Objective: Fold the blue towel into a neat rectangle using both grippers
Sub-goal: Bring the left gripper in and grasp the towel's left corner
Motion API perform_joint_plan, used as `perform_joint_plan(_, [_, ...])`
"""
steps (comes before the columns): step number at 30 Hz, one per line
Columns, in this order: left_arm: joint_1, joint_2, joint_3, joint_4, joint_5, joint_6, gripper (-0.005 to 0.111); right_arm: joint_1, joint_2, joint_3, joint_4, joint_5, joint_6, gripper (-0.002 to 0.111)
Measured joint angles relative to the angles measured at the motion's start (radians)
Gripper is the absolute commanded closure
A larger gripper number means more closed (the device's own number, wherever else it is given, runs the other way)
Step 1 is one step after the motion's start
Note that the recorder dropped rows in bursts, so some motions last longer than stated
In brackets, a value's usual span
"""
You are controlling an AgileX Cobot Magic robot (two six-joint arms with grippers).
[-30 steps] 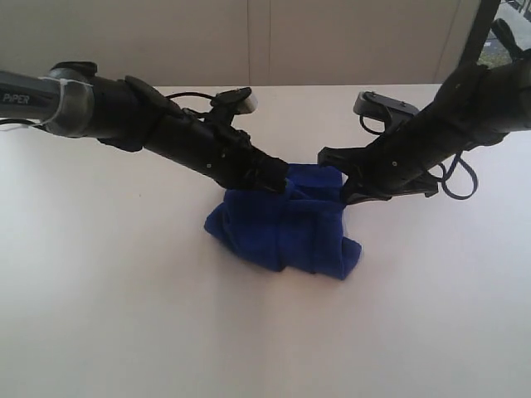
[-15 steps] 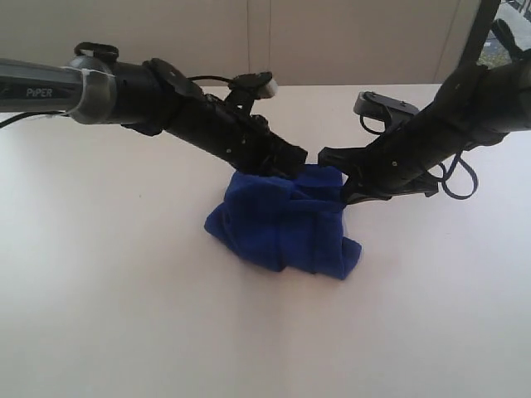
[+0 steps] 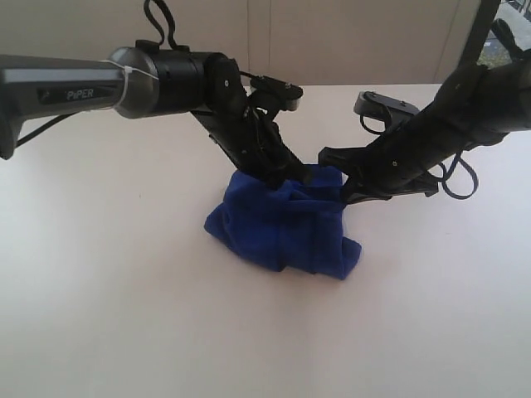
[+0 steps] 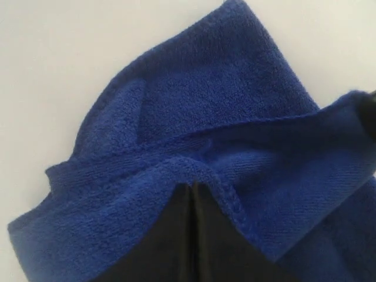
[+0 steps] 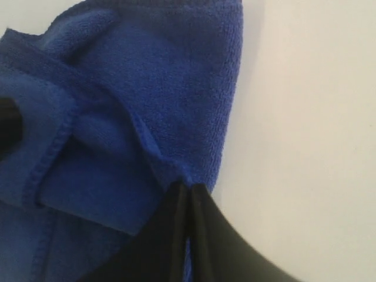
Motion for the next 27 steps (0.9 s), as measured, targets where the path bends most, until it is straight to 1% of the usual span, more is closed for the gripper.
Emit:
perform_joint_plan(2, [-0.004, 0.009, 0.000, -0.003, 0.000, -0.004, 0.102, 0.000, 0.000, 0.000, 0.000, 0.000, 0.000, 0.108])
perform_joint_plan(4, [-0.004, 0.010, 0.000, -0.023, -0.004, -0.006, 0.092, 0.000, 0.000, 0.000, 0.000, 0.000, 0.000, 0.108])
perform_joint_plan(8, [-0.010, 0.010, 0.000, -0.038, -0.014, -0.006, 0.067, 0.000, 0.000, 0.000, 0.000, 0.000, 0.000, 0.108])
perform_joint_plan(9, [-0.012, 0.010, 0.000, -0.040, -0.017, -0.006, 0.061, 0.000, 0.000, 0.000, -0.002, 0.000, 0.000, 0.108])
perform_joint_plan(11, [-0.012, 0.010, 0.000, -0.040, -0.026, -0.006, 0.055, 0.000, 0.000, 0.000, -0.004, 0.000, 0.000, 0.108])
perform_joint_plan(22, [-0.014, 0.021, 0.000, -0.048, -0.044, 0.006, 0.054, 0.000, 0.012, 0.000, -0.031, -0.002, 0.000, 0.108])
perform_joint_plan(27, [-0.014, 0.033, 0.000, -0.048, -0.044, 0.014, 0.054, -0.015, 0.017, 0.000, -0.033, -0.002, 0.000, 0.108])
